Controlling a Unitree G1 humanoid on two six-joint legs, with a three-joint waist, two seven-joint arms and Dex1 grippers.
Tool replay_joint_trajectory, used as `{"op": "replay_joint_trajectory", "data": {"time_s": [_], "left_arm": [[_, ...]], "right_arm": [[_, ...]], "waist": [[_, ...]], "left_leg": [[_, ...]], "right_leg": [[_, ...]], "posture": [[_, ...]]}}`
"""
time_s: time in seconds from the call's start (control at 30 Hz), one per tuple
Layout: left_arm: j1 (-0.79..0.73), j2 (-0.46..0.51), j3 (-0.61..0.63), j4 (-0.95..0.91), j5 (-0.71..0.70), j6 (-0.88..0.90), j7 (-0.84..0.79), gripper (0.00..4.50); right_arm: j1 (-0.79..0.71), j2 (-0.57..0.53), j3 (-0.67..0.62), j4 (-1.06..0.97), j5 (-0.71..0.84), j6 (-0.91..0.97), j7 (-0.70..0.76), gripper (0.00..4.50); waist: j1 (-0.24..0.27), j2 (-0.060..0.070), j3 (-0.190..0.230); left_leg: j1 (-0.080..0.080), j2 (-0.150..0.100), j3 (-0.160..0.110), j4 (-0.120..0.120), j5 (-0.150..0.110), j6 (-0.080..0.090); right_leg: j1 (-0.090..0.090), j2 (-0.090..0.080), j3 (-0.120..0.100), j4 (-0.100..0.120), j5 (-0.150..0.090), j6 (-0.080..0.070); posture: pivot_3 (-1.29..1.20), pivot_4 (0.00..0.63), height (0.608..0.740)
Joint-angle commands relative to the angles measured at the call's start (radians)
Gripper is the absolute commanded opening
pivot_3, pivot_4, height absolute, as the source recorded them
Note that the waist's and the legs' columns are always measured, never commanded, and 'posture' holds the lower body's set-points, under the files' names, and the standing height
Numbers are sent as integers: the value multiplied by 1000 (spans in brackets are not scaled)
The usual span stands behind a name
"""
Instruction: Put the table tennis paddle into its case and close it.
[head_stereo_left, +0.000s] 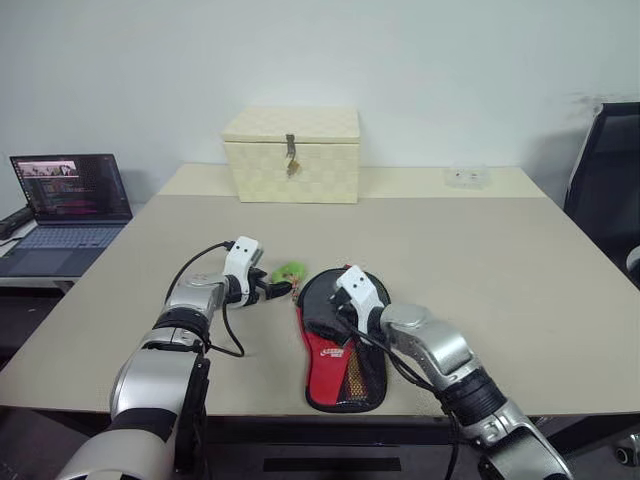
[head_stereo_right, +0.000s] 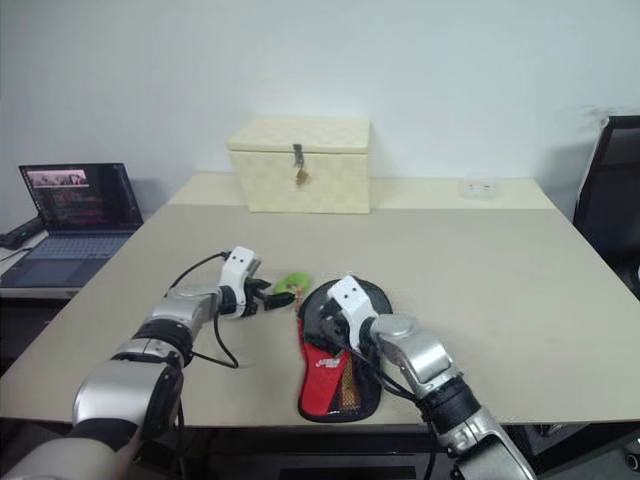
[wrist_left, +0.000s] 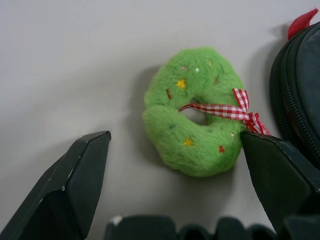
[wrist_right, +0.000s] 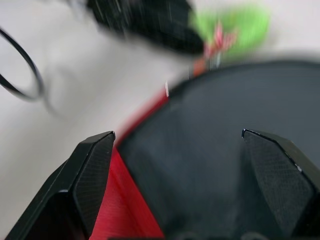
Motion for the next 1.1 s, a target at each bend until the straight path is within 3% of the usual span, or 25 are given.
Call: {"op": "replay_joint_trajectory", "data": {"time_s": [0.03, 0.47, 0.6, 0.9, 1.1], "left_arm": [[-21, 0, 16, -2, 9, -10, 8, 4492], [-70, -80, 58, 40, 7, 22, 71, 4492], [-71, -99, 60, 44, 16, 26, 77, 3364], [-58, -95, 63, 41, 21, 27, 84, 240], [-88, -86, 67, 35, 32, 3, 123, 128]], "right_arm": [[6, -4, 7, 23, -32, -6, 7, 4500], [33, 5, 0, -3, -69, 21, -4, 4500], [39, 7, 3, -18, -72, 33, -5, 4500], [36, 14, -2, -20, -80, 44, -4, 4500], [30, 20, 5, 38, -103, 42, -7, 4500]], "waist": [[0, 0, 0], [0, -1, 0], [1, -1, -1], [1, -1, -1], [0, -1, -1]], "left_leg": [[0, 0, 0, 0, 0, 0], [2, 0, -1, 2, 0, 0], [2, 0, 0, 2, 0, 0], [2, 0, 0, 2, 0, 0], [3, 0, 0, 3, 0, 0]], "right_leg": [[0, 0, 0, 0, 0, 0], [1, 0, 0, 5, 0, 0], [1, 0, 0, 5, 0, 0], [1, 0, 0, 5, 0, 0], [1, 0, 1, 8, 0, 0]], "posture": [[0, 150, 740], [0, 150, 740], [0, 150, 740], [0, 150, 740], [0, 150, 740]]}}
